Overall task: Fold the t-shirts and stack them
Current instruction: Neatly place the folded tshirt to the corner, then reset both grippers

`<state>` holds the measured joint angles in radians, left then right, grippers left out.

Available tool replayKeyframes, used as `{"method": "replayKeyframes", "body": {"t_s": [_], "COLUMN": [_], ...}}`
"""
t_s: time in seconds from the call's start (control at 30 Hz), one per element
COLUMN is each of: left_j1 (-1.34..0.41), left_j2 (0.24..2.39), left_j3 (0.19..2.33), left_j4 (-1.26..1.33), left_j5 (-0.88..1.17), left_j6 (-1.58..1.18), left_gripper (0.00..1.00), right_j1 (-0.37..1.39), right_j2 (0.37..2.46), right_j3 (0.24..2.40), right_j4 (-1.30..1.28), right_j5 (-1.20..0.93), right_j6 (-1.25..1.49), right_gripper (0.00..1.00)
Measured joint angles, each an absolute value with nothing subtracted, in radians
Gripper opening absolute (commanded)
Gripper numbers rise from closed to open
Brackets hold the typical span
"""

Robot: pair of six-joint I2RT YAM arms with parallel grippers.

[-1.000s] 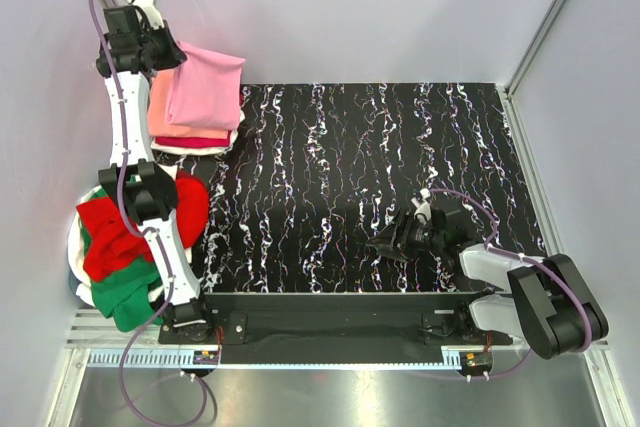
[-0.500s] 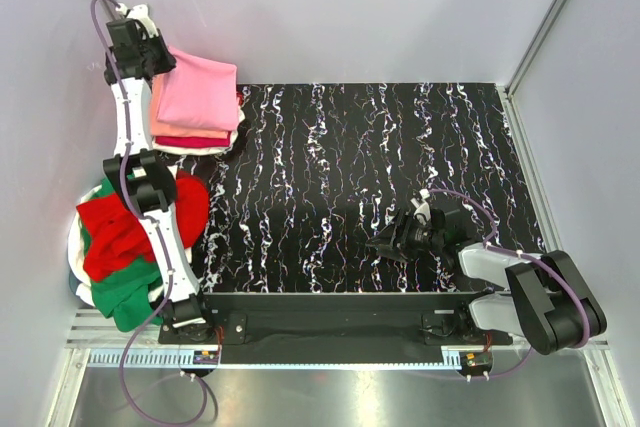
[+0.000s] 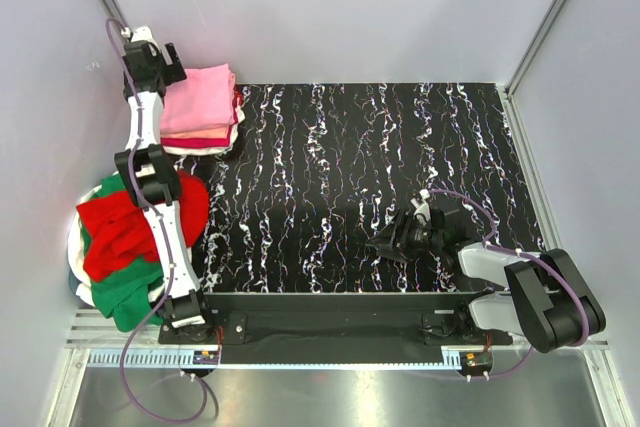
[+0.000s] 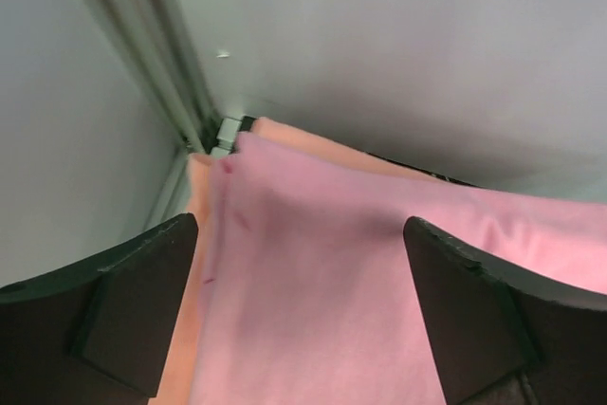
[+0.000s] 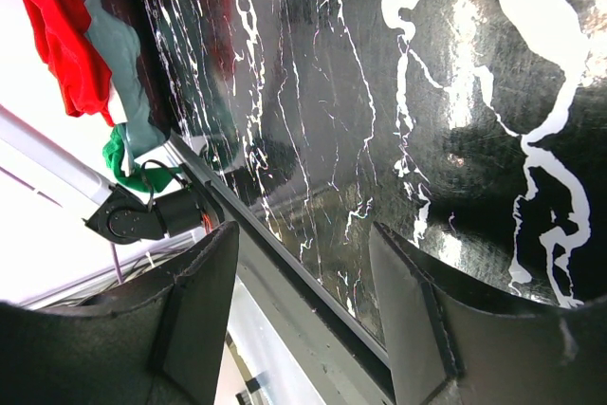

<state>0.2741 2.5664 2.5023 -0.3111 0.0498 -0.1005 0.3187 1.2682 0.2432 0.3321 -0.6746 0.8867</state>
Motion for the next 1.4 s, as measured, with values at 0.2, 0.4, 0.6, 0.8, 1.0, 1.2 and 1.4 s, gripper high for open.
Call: {"method": "replayKeyframes", "body": {"t_s": [0.2,0.4,0.6,0.8,1.0,1.2,1.4], "left_j1": [0.262,0.182,0.028,-0.021,-0.031,-0.035,-0.035], "left_j2": [2.466,2.219,1.934,1.641,1.406,1.149,0.796], "left_j3": [2.376,2.26,2.183,1.897,1.467,1.137,0.973], "left_j4": [-0.274,-0.252,-0.298,-0.452,-0.588,-0.743,-0.794], "left_j5": [-0.079,-0.238,-0.374,-0.244,0.033,0.139,0.136], "left_j6": [-0.098,-0.059,-0.104,-0.258,-0.356,-0.351,-0.332], "left_gripper": [0.99,0.99,0.99,0.99,0.99,0.99,0.99], "right_j1": [0.319,0.319,0.319,0.319,0.319,0.319,0.32], "right_j2": [1.266,1.235,1.19,1.155,1.071,1.022,1.003], "right_j3": [0.243,0.243,0.243,0.243,0.243,0.26,0.373], "right_j4": [0.332,0.332,0.331,0.292,0.246,0.156,0.031], "right_j5": [-0.673,-0.672,-0.667,-0.662,-0.642,-0.63,-0.606], "right_j6": [0.889,0.895,0.895,0.894,0.889,0.868,0.823], "right_gripper": [0.64,0.65,0.67,0.69,0.71,0.72,0.74]}}
